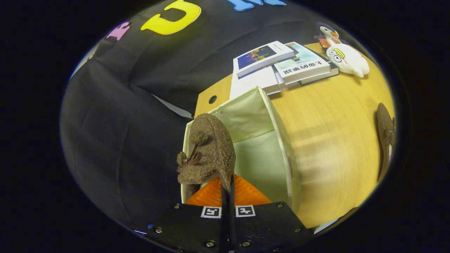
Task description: Open the storage box then place both shoes into the box .Put the left shoe in first, then the right shoe, with the right side of both shoes facing outward in a uniform manner.
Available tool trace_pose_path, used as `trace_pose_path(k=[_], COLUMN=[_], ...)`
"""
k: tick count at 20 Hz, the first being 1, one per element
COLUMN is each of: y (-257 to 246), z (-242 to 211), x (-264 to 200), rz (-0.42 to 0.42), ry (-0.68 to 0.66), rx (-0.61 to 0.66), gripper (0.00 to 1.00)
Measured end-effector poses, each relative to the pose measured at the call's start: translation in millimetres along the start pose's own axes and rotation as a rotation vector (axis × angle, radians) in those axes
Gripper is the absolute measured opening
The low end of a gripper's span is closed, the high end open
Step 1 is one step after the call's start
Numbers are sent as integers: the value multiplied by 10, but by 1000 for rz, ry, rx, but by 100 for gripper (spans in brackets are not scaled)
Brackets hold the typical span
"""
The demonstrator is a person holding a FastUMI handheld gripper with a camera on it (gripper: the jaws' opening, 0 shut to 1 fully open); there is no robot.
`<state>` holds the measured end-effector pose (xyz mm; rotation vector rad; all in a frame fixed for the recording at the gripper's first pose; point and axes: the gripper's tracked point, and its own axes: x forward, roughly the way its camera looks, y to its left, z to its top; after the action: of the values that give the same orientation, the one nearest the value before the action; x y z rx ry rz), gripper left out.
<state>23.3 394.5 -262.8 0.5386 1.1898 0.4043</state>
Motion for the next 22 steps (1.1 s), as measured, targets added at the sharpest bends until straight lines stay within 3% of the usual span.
trace_pose_path(k=[10, 11, 12, 14, 18, 20, 22], y=[-74, -48, -31, 35, 326, 421, 449], z=[-237, -244, -257, -287, -299, -278, -252], x=[501, 510, 492, 483, 321, 176, 16], rz=[-146, -141, -140, -107, 39, 81, 102], ry=[50, 50, 53, 60, 54, 36, 22], rx=[5, 2, -2, -11, -17, -18, -31], gripper=[1, 1, 7, 7, 81, 96, 98])
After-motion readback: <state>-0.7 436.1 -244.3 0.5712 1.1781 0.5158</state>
